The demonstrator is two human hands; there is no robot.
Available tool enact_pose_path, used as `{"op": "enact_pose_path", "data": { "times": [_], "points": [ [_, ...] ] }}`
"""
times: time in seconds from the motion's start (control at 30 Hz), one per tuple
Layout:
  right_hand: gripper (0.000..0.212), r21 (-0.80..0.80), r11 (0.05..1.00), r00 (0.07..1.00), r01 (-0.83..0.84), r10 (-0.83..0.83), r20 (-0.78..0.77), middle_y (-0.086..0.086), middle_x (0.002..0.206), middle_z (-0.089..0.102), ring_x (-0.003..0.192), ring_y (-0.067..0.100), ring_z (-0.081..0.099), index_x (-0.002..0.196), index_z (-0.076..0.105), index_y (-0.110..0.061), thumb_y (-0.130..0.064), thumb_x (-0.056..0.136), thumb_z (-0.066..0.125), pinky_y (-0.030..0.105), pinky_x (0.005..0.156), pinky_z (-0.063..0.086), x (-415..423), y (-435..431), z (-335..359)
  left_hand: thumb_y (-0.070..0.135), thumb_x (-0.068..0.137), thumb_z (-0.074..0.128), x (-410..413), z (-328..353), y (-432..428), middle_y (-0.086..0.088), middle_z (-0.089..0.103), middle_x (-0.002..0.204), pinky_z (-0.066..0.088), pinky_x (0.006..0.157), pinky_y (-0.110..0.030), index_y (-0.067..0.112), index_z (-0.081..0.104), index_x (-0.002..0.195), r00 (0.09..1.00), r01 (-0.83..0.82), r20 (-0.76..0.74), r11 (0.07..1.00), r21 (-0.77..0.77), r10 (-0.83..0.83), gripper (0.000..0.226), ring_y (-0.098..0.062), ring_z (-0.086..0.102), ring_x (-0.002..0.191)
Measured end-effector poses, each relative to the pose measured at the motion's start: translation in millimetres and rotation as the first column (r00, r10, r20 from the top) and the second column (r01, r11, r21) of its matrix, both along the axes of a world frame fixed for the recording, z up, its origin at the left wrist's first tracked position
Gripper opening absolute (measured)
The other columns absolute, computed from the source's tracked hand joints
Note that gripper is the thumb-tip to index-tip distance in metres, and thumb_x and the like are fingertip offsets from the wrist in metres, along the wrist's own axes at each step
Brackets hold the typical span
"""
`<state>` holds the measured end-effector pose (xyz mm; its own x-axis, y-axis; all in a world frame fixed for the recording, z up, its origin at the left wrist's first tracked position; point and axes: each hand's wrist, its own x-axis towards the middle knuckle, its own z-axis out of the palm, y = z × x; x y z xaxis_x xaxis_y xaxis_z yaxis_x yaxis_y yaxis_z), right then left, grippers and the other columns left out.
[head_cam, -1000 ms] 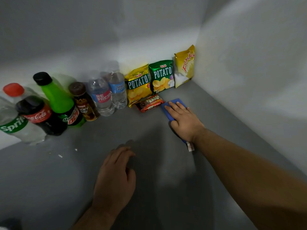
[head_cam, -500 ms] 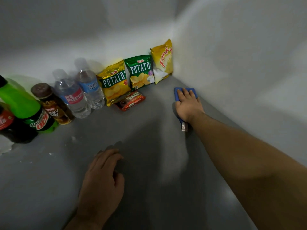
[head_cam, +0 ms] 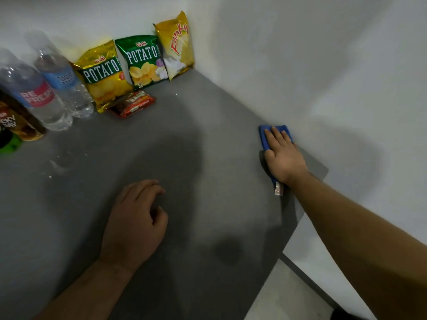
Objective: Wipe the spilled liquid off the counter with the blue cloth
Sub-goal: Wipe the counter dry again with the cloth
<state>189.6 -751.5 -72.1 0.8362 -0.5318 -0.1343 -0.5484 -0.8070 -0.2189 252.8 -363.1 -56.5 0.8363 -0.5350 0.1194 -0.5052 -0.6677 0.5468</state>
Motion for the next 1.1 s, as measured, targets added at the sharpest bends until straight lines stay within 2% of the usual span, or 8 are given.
{"op": "enact_pose_path", "data": {
  "times": [0.23,0.4,0.6,0.73,0.77,0.9,1.03,1.1],
  "points": [
    [0.074,0.016,1.0,1.0,-0.01,0.01,-0.002,0.0,0.174,0.009,0.16,0.022,0.004,0.166,0.017,-0.028,-0.045,0.093,0.02,0.048,0.128,0.004,-86.5,-27.7,2.4,0.018,0.077,0.057,-20.1,-1.7,5.0,-0.012,0.064,0.127,0.042,0.111,-0.049,0.007,0.067,0.112,0.999,0.032,0.022,0.999,0.044,-0.033,0.038,-0.034,0.057,0.121],
    [0.083,0.012,0.999,1.0,-0.029,0.029,0.01,0.005,0.174,0.01,0.16,0.028,0.003,0.166,0.018,-0.024,-0.054,0.088,0.012,0.051,0.128,0.005,-106.9,-16.4,2.9,0.018,0.079,0.057,-34.1,0.6,16.3,-0.011,0.063,0.129,0.042,0.111,-0.046,0.007,0.067,0.113,1.0,0.004,0.016,1.0,0.03,-0.005,0.037,-0.033,0.057,0.122],
    [0.078,0.063,0.959,0.961,-0.276,0.274,0.027,0.007,0.172,0.017,0.159,0.035,0.01,0.164,0.024,-0.021,-0.047,0.09,0.024,0.059,0.125,0.015,-132.4,68.5,11.1,0.016,0.078,0.058,-48.7,3.2,32.8,-0.009,0.064,0.128,0.042,0.111,-0.045,0.01,0.067,0.111,0.998,-0.031,0.056,0.999,-0.018,0.032,0.034,-0.032,0.058,0.119],
    [0.074,0.088,0.922,0.925,-0.376,0.38,-0.025,-0.01,0.173,-0.005,0.159,0.017,-0.016,0.165,0.001,-0.037,-0.048,0.095,0.023,0.051,0.129,0.001,-154.7,166.4,3.7,0.016,0.08,0.058,-51.0,2.0,48.1,-0.008,0.064,0.127,0.04,0.114,-0.043,0.011,0.066,0.111,0.997,-0.044,0.06,0.999,-0.031,0.046,0.033,-0.029,0.056,0.121],
    [0.074,0.094,0.908,0.911,-0.409,0.412,-0.023,-0.012,0.173,-0.008,0.157,0.014,-0.021,0.165,-0.003,-0.04,-0.048,0.097,0.024,0.05,0.129,-0.002,-160.9,193.6,1.6,0.015,0.081,0.059,-51.3,1.7,53.4,-0.007,0.064,0.128,0.04,0.114,-0.042,0.012,0.066,0.112,0.997,-0.055,0.053,0.998,-0.031,0.057,0.032,-0.028,0.056,0.122],
    [0.075,0.15,0.809,0.819,-0.569,0.573,0.017,-0.012,0.174,-0.002,0.158,0.017,-0.018,0.165,0.005,-0.04,-0.043,0.096,0.035,0.048,0.125,-0.011,-174.6,293.2,0.5,0.005,0.082,0.066,-55.4,3.7,80.1,-0.004,0.063,0.131,0.044,0.11,-0.045,0.015,0.065,0.115,0.99,-0.14,0.005,0.99,-0.028,0.14,0.034,-0.025,0.055,0.122],
    [0.07,0.204,0.68,0.696,-0.704,0.718,0.009,-0.011,0.173,-0.006,0.157,0.019,-0.019,0.165,0.006,-0.038,-0.045,0.101,0.032,0.055,0.126,-0.012,-170.6,363.4,-0.3,-0.003,0.083,0.065,-60.9,4.4,116.6,-0.007,0.064,0.129,0.046,0.106,-0.041,0.01,0.066,0.115,0.979,-0.201,0.025,0.979,-0.027,0.202,0.035,-0.025,0.054,0.119],
    [0.067,0.273,0.6,0.629,-0.752,0.777,0.027,-0.013,0.172,-0.013,0.154,0.016,-0.03,0.165,0.001,-0.039,-0.047,0.103,0.025,0.054,0.12,-0.019,-162.3,388.6,-1.9,-0.004,0.084,0.064,-63.8,3.1,133.3,-0.009,0.065,0.129,0.043,0.108,-0.037,0.009,0.066,0.115,0.976,-0.216,0.037,0.976,-0.032,0.217,0.034,-0.026,0.054,0.12]
  ]
}}
